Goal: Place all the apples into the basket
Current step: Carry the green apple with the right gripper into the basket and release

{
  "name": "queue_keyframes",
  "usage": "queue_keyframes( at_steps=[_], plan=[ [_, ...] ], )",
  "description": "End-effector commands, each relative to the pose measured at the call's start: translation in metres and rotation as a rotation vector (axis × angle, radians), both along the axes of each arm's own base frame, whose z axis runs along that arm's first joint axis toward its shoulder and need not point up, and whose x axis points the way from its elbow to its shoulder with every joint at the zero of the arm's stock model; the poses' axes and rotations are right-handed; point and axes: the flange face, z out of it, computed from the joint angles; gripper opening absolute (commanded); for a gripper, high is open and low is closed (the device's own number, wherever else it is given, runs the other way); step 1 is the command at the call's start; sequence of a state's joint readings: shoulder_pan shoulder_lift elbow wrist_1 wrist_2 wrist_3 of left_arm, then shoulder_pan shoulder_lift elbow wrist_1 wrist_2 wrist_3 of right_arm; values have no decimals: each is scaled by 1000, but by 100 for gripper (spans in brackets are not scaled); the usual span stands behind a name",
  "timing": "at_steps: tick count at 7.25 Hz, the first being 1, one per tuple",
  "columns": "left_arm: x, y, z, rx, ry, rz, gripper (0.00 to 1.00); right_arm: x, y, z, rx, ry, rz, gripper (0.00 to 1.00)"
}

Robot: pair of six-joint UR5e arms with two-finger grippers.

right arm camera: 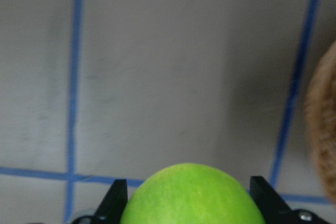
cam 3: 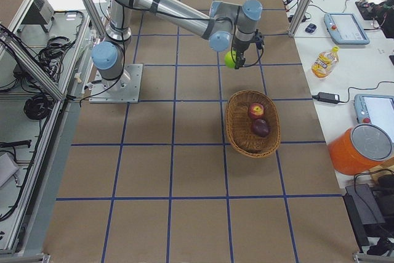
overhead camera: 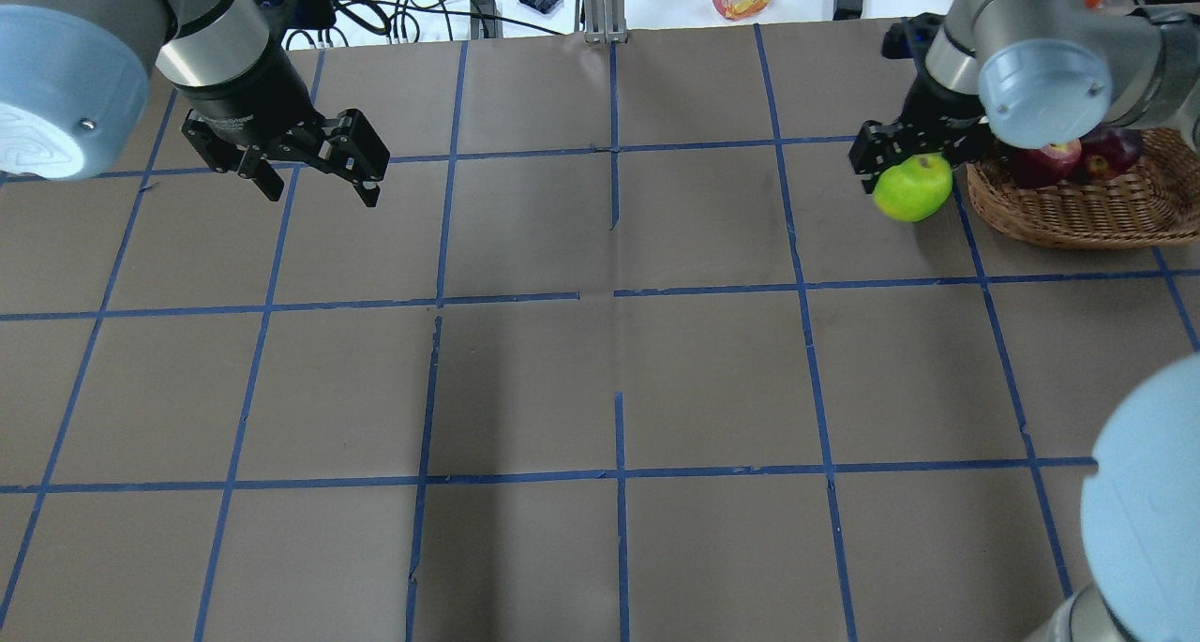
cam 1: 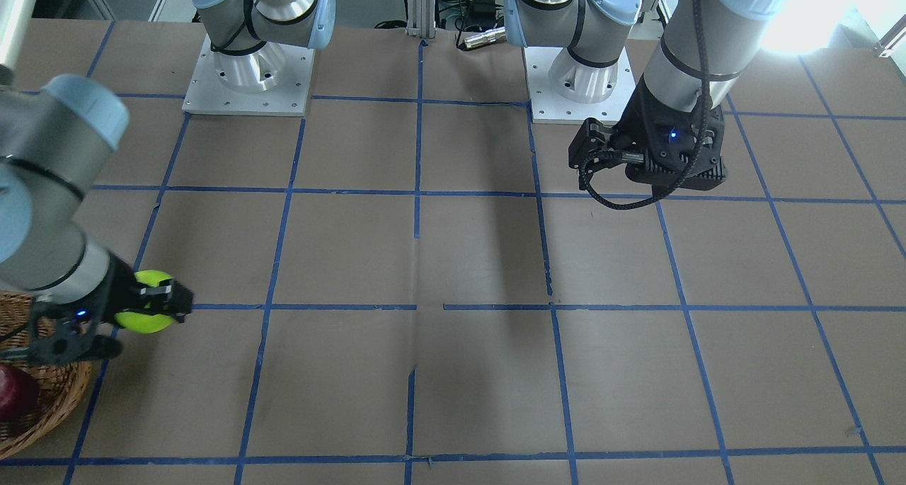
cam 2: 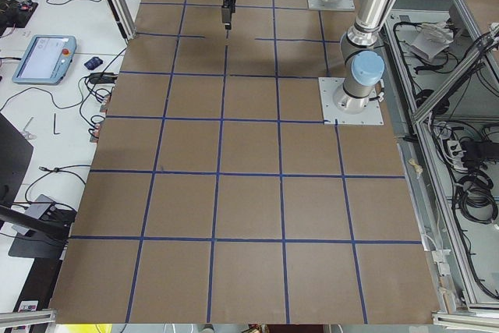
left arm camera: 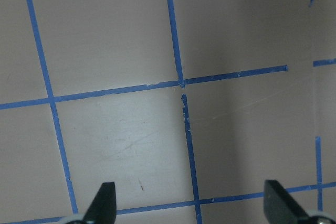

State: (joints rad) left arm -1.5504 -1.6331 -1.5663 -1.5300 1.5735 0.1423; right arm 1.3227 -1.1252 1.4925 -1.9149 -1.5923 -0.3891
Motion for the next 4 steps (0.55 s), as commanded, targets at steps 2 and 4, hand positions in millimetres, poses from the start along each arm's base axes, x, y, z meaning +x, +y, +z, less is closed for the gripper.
queue_keyframes(
  at_steps=[2,4],
  plan=[
    [0,-8,-2,3,0,-4,100,-249,-52,-8,-43,-57,149,36],
    [-5,-9,-6,9,6,-8,100,-321,-29,-26,-37,-54,211,49]
  ],
)
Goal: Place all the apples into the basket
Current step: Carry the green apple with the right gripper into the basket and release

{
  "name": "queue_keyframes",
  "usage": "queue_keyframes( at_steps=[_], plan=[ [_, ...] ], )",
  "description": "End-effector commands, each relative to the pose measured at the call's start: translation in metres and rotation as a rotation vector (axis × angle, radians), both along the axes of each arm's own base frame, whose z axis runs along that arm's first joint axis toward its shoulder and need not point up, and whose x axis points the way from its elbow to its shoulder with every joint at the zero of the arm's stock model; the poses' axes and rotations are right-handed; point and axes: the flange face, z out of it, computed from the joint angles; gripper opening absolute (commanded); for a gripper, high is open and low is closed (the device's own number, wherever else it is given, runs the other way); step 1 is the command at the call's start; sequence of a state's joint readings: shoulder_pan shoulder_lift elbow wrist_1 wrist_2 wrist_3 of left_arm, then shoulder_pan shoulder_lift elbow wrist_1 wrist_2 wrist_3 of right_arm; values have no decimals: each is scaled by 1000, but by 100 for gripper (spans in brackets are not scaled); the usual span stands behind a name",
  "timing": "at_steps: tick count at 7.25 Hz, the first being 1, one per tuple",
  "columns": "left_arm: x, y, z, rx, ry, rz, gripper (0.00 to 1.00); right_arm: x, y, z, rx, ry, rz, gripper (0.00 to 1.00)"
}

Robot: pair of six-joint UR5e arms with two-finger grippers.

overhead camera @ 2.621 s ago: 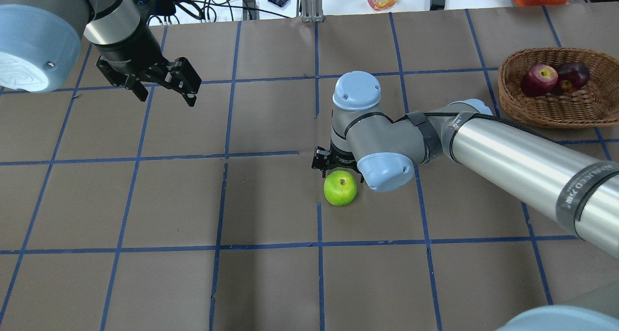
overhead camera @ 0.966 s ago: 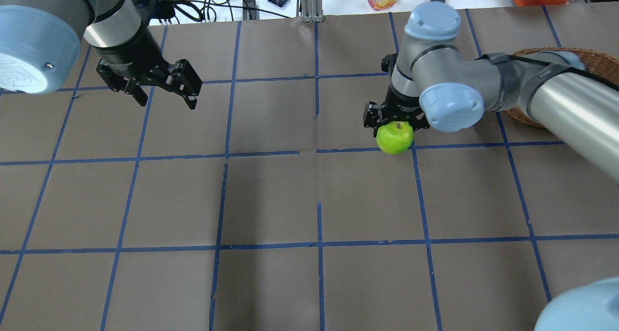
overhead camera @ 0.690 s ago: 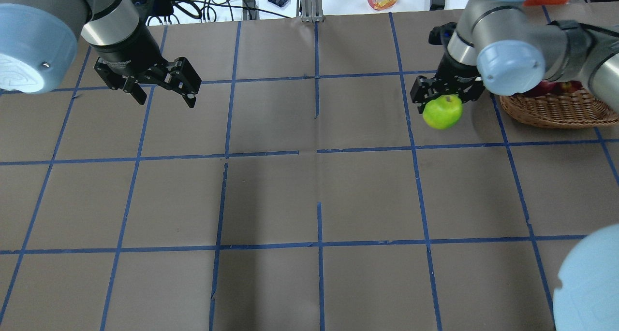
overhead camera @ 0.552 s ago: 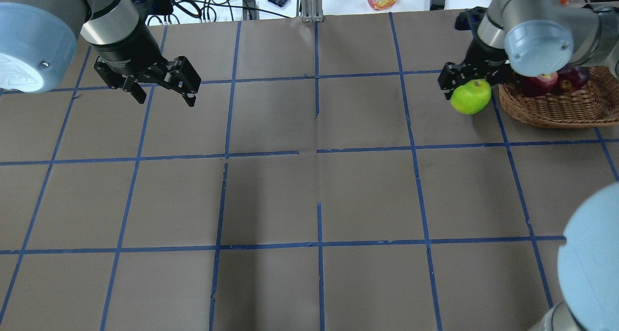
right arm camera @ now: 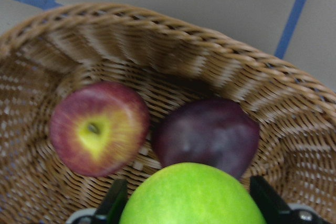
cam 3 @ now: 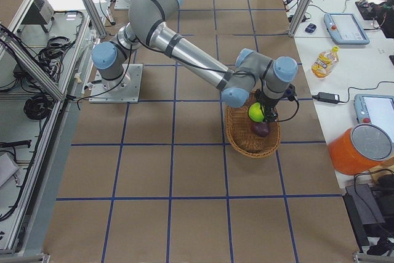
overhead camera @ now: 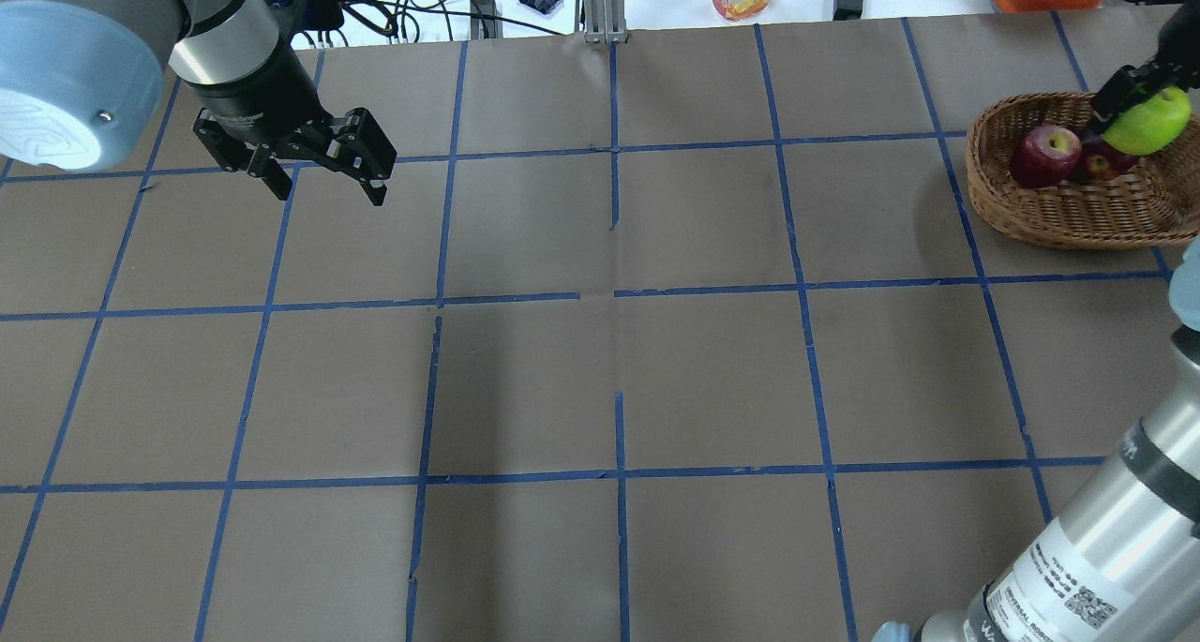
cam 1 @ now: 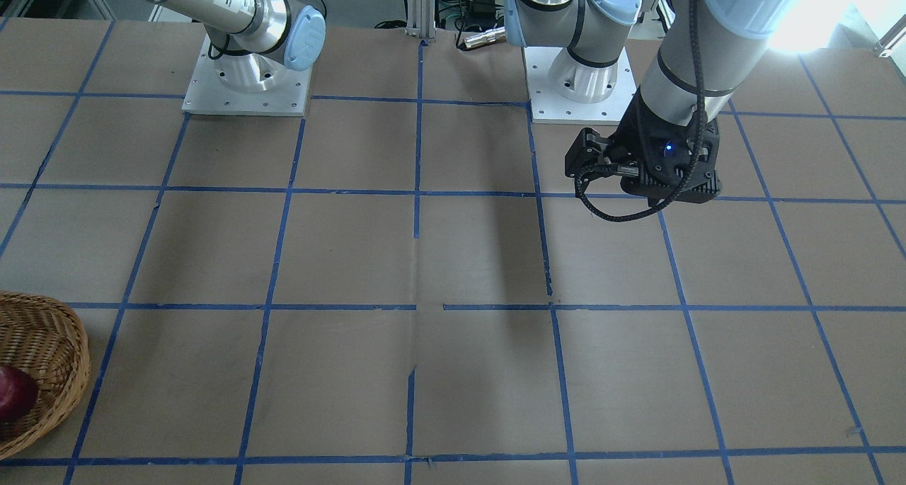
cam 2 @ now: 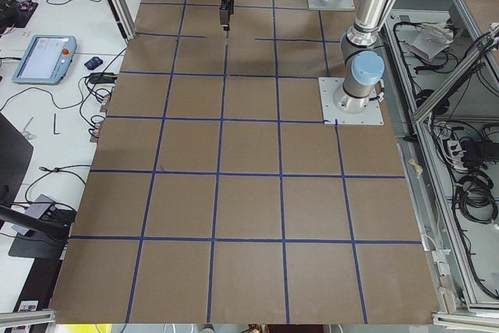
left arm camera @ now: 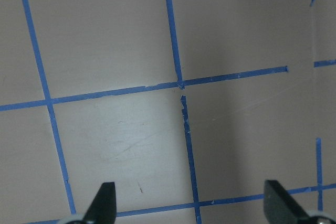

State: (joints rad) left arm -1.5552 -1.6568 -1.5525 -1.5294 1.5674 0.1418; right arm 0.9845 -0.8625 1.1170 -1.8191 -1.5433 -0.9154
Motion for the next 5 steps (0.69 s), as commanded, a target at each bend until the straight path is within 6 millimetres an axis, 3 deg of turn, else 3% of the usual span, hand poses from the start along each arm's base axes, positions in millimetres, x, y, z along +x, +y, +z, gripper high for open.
queue_keyframes(
  at_steps=[1,3,4,5],
  plan=[
    [-2,3,6,-11,-5,-3,100,-51,19,-17,14,-20,31,99],
    [-2,3,8,-14,-5,-3,100,-50,20,-9,15,-21,33,100],
    [-3,5,10,-19,2,-3,100,-42,21,4,24,-24,36,100],
    [-3,6,12,-22,-1,-3,100,-19,18,28,20,-20,48,100]
  ],
)
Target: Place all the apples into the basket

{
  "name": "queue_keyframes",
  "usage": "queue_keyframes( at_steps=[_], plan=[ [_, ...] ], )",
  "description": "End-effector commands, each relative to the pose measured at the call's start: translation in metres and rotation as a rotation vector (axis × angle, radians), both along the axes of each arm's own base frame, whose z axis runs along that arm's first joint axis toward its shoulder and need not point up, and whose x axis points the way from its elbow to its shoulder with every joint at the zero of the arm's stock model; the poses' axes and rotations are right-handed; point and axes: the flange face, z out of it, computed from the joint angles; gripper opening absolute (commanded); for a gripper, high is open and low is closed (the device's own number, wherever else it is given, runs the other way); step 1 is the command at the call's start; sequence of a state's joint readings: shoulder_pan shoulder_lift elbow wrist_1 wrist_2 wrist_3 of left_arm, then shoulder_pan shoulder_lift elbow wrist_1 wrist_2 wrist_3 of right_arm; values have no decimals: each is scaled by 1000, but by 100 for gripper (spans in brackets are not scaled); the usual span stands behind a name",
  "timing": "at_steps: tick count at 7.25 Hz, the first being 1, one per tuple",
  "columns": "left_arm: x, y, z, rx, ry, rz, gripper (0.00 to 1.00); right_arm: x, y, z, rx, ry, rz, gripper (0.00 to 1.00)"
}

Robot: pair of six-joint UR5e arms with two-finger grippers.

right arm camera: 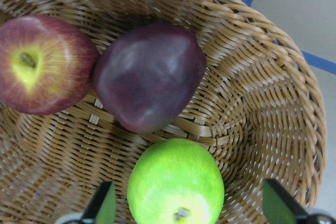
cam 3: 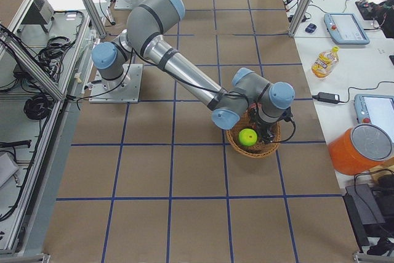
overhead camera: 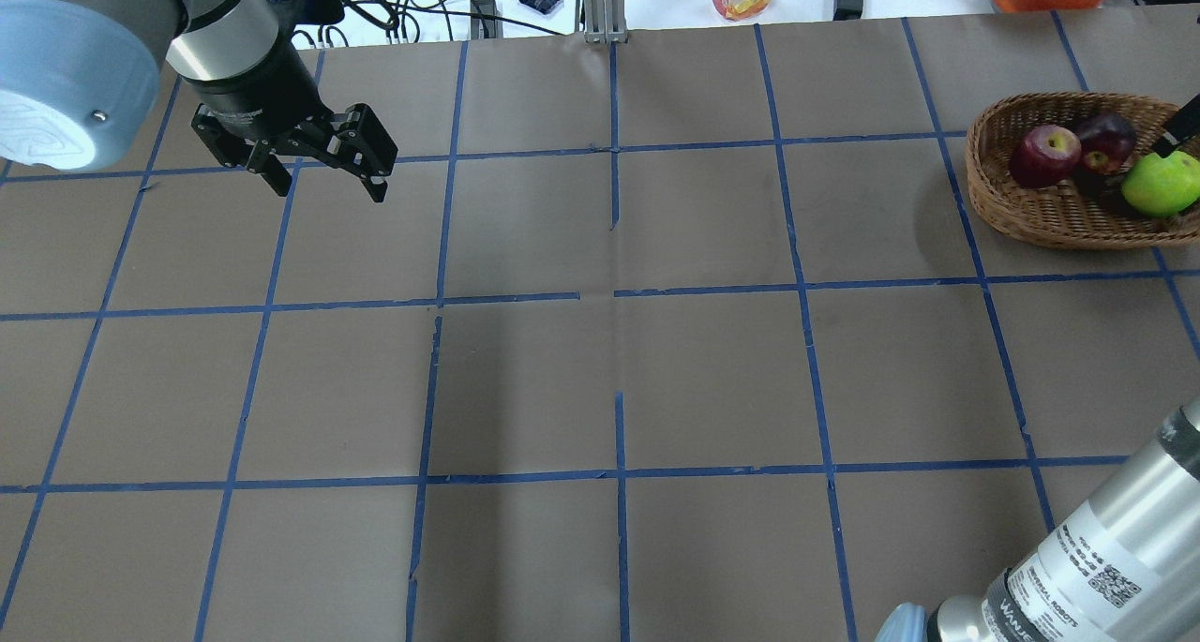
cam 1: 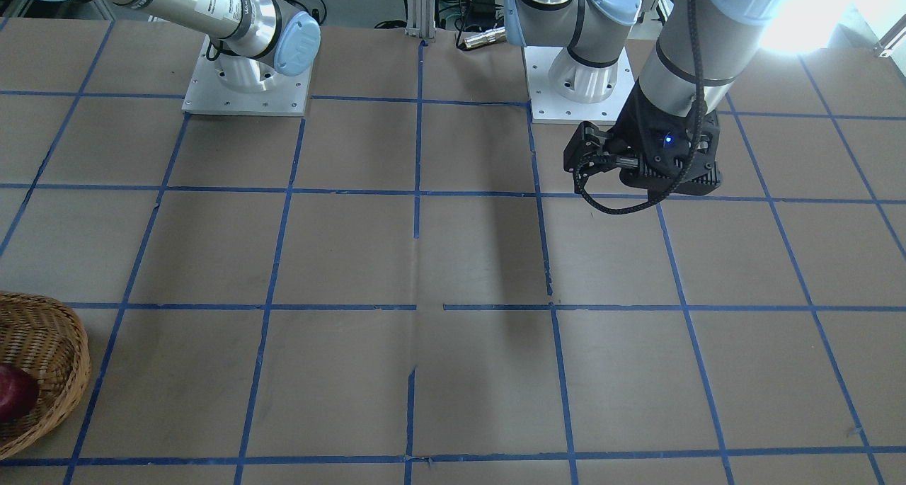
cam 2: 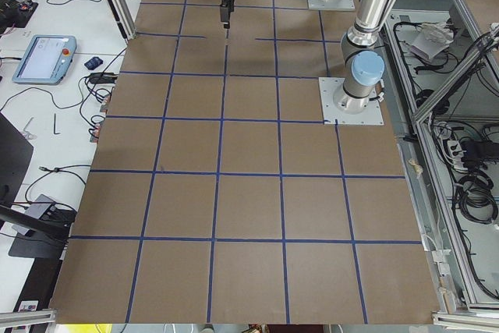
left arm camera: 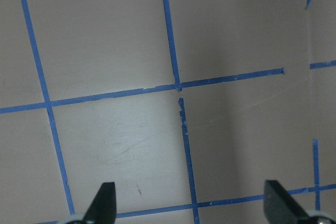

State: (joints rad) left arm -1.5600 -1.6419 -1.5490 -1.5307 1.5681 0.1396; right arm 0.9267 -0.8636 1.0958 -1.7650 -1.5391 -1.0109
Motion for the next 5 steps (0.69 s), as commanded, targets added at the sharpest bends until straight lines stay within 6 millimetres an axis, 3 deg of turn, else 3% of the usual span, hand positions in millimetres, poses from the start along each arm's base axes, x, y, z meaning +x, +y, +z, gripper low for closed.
queue_keyframes(
  at_steps=[1,2,3,5],
  plan=[
    [0,5,9,-18,-6,-5,100,57,-13,43,-10,25,20,100],
    [0,6,12,-23,-9,-5,100,105,-15,66,26,38,20,100],
    [0,6,11,-23,-5,-5,100,161,-12,103,34,42,-79,100],
    [-2,6,14,-32,-3,-18,100,286,6,164,48,71,-157,100]
  ],
)
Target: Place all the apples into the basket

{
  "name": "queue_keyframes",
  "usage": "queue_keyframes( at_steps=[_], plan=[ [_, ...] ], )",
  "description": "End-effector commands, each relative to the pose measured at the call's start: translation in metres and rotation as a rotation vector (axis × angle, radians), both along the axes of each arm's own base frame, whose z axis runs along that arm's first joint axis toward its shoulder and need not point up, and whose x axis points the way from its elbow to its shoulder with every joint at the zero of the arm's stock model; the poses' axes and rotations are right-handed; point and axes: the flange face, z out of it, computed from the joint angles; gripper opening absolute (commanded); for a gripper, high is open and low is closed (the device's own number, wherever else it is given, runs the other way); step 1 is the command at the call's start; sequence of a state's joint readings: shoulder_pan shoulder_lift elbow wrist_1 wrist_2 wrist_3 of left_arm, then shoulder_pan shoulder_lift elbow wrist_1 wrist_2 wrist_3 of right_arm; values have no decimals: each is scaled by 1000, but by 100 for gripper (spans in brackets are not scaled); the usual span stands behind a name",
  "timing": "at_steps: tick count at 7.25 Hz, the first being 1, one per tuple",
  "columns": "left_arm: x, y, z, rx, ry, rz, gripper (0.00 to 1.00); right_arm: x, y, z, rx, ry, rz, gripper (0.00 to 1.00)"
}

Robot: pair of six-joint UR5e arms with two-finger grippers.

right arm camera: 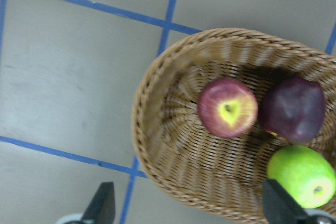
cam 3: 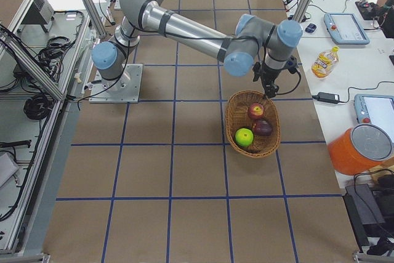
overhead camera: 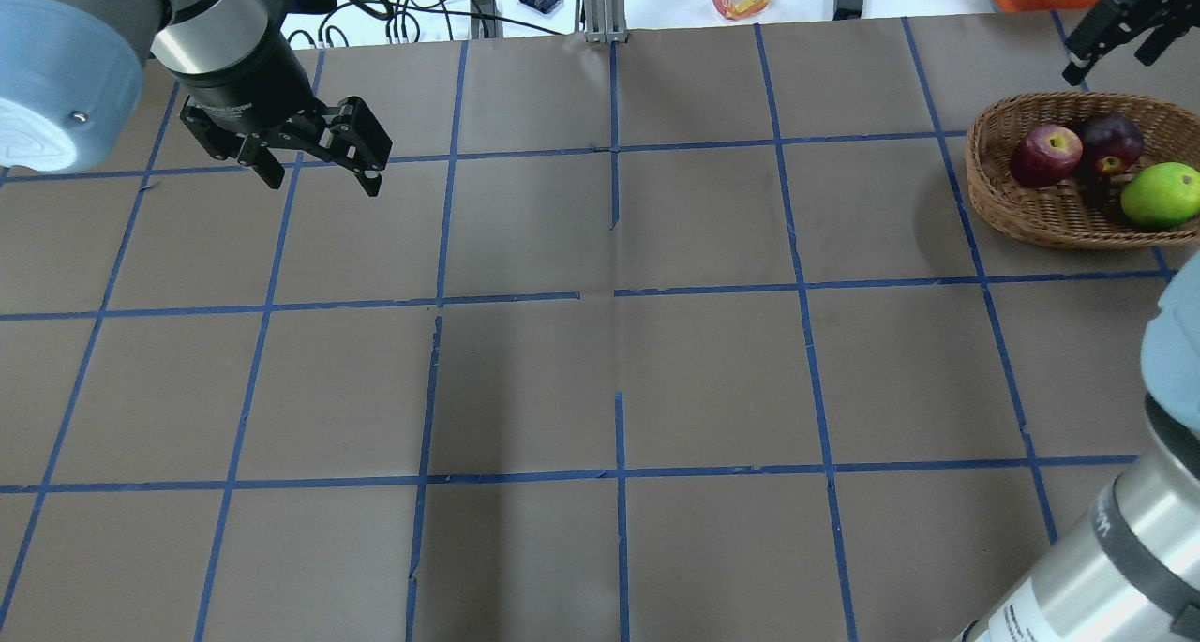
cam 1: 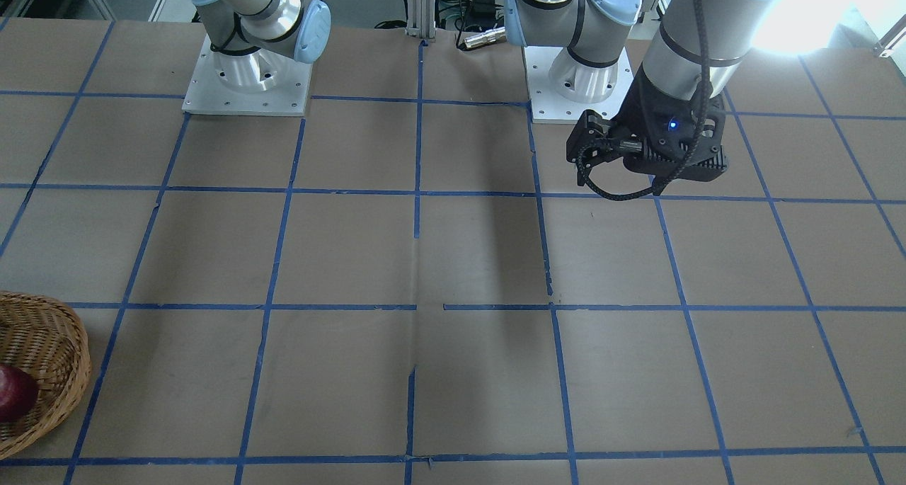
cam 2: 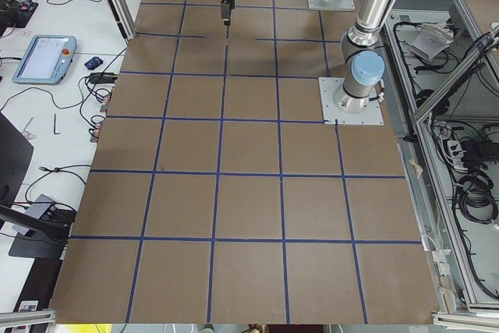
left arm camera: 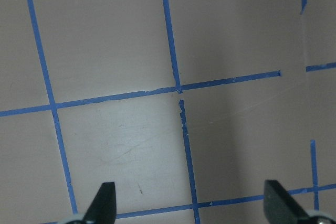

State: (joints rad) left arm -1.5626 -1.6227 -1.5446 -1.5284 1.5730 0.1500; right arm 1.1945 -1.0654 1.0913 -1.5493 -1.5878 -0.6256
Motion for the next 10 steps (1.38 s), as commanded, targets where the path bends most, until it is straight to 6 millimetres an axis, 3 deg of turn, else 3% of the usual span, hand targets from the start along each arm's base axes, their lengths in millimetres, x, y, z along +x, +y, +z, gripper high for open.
queue_keyframes(
  at_steps=[1,2,4,5,6,7,9,10],
  plan=[
    [-2,3,6,-15,1,-7,100,145,31,62,6,36,-114,100],
    [-2,7,11,-22,-3,-5,100,204,61,80,60,46,-199,100],
    [-1,4,8,-16,-6,-5,100,263,96,108,44,31,-190,100],
    [0,-1,-2,10,-5,-4,100,297,117,107,49,37,-148,100],
    [0,0,-1,9,-5,-4,100,304,140,105,48,38,-178,100],
    [0,1,1,6,-7,-4,100,299,157,94,26,49,-172,100],
    [0,1,1,6,-7,-7,100,298,167,89,-136,7,-169,100],
    [0,5,6,2,-7,-10,100,296,164,82,-120,14,-170,100]
  ],
)
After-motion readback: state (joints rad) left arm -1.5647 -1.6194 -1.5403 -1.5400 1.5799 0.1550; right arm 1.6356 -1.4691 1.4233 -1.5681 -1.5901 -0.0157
